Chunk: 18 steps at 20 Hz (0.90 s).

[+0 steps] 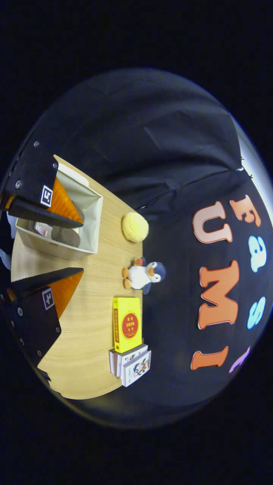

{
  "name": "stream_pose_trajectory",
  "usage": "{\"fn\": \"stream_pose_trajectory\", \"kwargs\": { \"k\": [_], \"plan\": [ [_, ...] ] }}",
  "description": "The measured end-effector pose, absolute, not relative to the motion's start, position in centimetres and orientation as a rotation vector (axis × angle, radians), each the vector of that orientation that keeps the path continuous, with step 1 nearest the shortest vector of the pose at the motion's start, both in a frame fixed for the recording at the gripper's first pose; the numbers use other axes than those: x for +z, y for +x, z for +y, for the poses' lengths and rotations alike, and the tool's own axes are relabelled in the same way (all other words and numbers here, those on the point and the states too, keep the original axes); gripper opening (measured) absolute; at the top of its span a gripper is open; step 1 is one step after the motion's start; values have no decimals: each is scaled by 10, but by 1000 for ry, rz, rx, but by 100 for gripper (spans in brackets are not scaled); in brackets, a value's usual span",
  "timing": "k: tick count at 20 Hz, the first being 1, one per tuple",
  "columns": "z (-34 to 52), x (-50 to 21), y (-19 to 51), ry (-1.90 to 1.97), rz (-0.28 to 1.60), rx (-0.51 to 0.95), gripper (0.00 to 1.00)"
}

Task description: Open the storage box then place both shoes into the box .Put the left shoe in first, then the right shoe, with the right side of both shoes facing outward in a uniform manner.

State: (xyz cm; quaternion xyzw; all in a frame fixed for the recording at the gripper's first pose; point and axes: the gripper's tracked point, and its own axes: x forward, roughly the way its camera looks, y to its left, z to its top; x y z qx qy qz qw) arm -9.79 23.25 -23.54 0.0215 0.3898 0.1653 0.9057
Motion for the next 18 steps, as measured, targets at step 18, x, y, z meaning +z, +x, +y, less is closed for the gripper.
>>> {"fn": "stream_pose_trajectory", "kwargs": {
  "k": [18],
  "plan": [
    [36, -73, -31, 22, 228, 118, 91]
  ]
}}
